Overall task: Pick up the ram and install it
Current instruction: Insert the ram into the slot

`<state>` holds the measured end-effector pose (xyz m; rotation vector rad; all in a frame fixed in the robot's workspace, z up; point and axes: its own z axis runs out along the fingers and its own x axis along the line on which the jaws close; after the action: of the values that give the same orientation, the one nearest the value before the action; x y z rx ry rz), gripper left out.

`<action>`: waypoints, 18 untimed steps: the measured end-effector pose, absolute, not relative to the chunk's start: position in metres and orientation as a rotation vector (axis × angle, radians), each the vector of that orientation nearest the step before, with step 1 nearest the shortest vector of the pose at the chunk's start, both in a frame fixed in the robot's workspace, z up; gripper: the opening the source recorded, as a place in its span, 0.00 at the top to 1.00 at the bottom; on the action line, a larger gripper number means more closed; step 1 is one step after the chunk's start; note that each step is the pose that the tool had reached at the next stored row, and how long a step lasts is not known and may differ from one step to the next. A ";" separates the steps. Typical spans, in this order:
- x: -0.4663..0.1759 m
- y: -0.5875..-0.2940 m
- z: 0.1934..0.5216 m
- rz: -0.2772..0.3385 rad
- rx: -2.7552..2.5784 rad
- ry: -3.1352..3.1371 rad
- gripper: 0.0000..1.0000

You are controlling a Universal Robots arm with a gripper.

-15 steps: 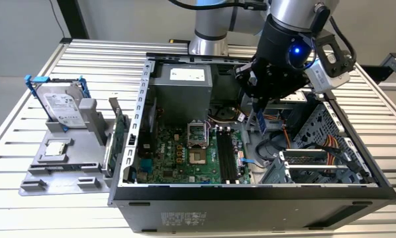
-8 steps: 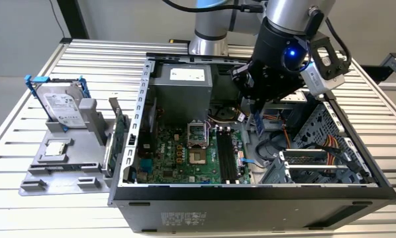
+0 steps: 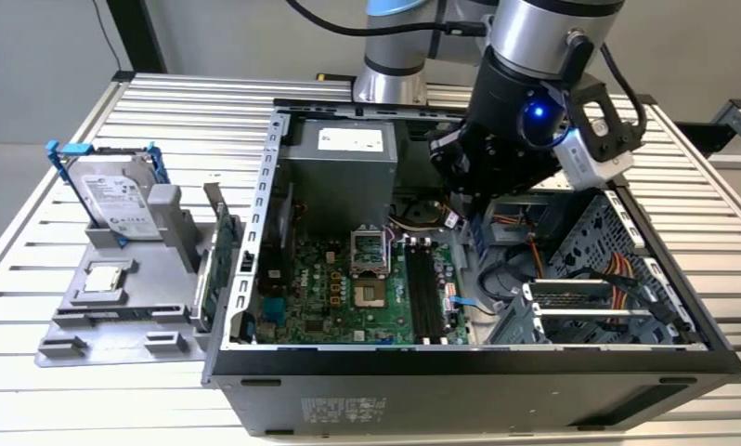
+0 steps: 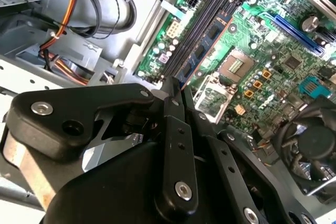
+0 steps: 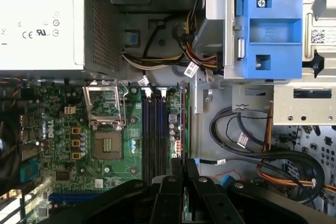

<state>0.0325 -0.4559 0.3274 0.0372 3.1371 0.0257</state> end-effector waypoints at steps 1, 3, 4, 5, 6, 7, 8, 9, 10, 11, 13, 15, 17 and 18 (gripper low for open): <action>0.032 -0.456 0.326 0.024 0.038 3.137 1.00; 0.032 -0.456 0.322 0.023 0.038 3.137 1.00; 0.033 -0.456 0.320 0.023 0.038 3.137 1.00; 0.032 -0.456 0.318 0.022 0.039 3.137 1.00; 0.032 -0.456 0.317 0.021 0.039 3.137 1.00; 0.032 -0.456 0.316 0.018 0.039 3.136 1.00; 0.032 -0.456 0.314 0.018 0.038 3.136 1.00; 0.031 -0.456 0.313 0.018 0.039 3.135 1.00; 0.030 -0.456 0.311 0.018 0.038 3.133 1.00; 0.029 -0.456 0.309 0.018 0.038 3.132 1.00; 0.027 -0.456 0.306 0.018 0.038 3.130 1.00; 0.025 -0.456 0.302 0.018 0.038 3.128 1.00; 0.024 -0.456 0.298 0.018 0.038 3.124 1.00; 0.024 -0.456 0.297 0.018 0.038 3.123 1.00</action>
<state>0.0241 -0.4559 0.2969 0.0379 3.1230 0.0179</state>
